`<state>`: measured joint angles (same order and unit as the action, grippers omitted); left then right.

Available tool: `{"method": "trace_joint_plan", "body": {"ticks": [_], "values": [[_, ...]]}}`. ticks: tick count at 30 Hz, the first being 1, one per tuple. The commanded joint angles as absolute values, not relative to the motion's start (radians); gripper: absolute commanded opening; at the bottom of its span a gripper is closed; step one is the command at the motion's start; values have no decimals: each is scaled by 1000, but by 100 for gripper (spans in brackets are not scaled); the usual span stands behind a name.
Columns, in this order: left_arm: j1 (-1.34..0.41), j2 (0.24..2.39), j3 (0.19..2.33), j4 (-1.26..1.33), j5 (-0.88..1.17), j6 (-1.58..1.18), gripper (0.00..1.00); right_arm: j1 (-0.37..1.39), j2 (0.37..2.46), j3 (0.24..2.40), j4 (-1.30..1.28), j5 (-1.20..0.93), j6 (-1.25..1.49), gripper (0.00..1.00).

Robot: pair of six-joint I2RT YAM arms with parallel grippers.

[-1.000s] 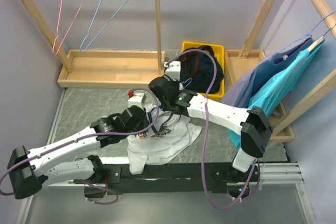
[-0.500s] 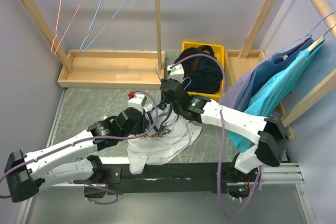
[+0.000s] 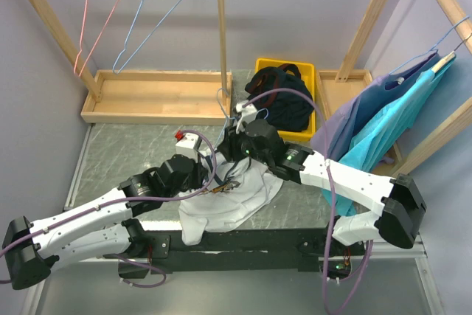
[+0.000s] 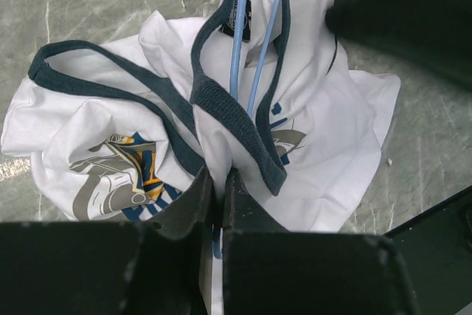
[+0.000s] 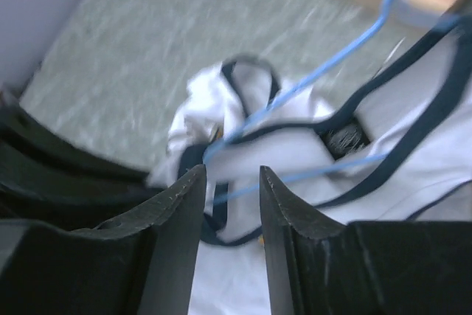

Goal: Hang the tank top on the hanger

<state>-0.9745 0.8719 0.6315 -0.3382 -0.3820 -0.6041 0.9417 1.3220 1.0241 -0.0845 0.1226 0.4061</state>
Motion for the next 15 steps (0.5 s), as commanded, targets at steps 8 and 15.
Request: {"method": "trace_joint_plan", "body": {"ticks": [8, 15], "values": [[-969, 830, 640, -273, -407, -583, 1, 896, 1388, 925, 117, -307, 437, 43], [-969, 827, 646, -275, -400, -578, 1, 894, 1450, 940, 140, -315, 468, 45]]}}
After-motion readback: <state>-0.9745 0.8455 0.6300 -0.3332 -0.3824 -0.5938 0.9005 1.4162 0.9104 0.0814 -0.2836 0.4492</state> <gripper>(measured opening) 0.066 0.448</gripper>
